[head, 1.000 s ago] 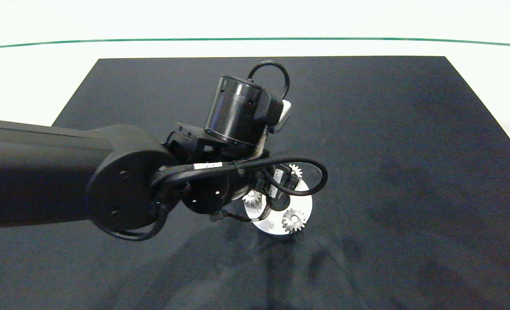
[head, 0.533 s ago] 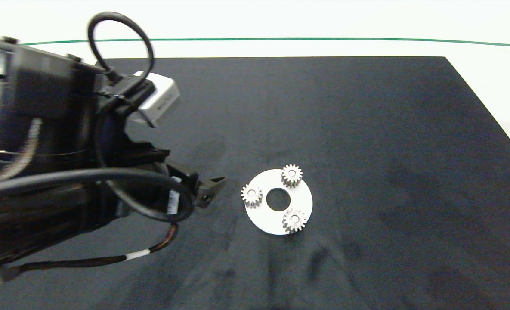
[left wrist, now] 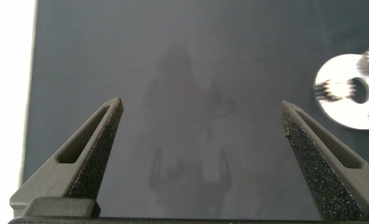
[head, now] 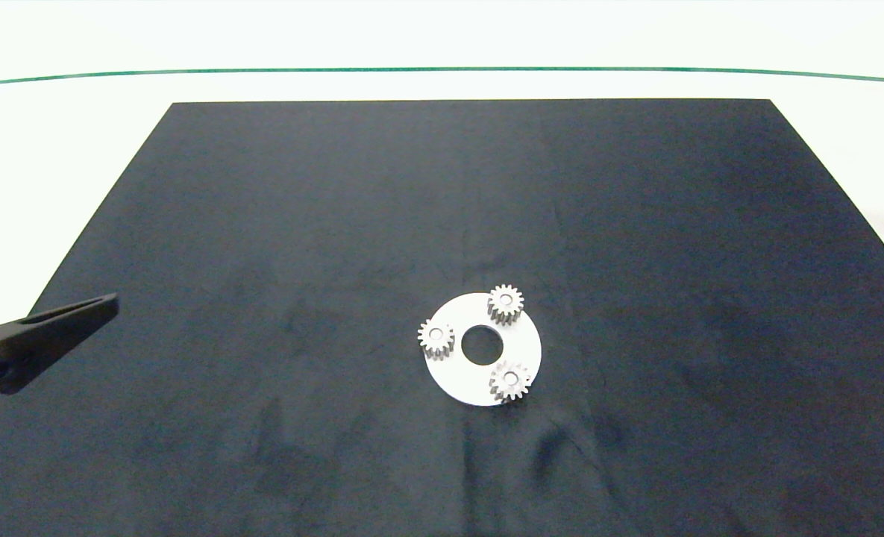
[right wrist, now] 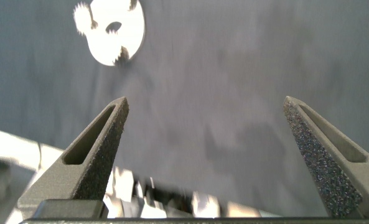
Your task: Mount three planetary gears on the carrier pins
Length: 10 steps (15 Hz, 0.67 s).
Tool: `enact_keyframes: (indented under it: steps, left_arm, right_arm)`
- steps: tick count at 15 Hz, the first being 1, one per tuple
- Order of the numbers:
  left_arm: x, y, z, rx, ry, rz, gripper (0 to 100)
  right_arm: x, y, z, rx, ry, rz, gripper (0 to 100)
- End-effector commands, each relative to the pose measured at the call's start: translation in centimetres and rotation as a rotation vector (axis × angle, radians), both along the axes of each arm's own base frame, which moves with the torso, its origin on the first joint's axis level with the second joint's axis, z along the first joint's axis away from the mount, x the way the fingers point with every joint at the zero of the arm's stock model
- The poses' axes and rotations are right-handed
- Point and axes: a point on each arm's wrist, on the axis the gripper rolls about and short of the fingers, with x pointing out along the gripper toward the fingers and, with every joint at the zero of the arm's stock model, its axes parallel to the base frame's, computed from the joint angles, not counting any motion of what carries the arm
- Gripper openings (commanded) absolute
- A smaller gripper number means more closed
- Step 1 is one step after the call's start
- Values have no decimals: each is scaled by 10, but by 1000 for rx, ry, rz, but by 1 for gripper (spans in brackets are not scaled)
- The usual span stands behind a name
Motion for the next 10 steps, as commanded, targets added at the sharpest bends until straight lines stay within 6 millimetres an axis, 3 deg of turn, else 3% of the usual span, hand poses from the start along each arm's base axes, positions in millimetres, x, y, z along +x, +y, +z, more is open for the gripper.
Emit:
enact_keyframes:
  steps: [1, 4, 10]
  left_arm:
    - [-35, 22, -18, -28, -60, 102, 100]
    - [-55, 31, -35, -43, -92, 107, 100]
    - [-95, 45, -75, -43, -122, 168, 100]
  right_arm:
    - [17, 3, -13, 23, -66, -100, 100]
    - [39, 8, -30, 16, -178, -147, 100]
    - [36, 8, -53, -12, -187, -130, 100]
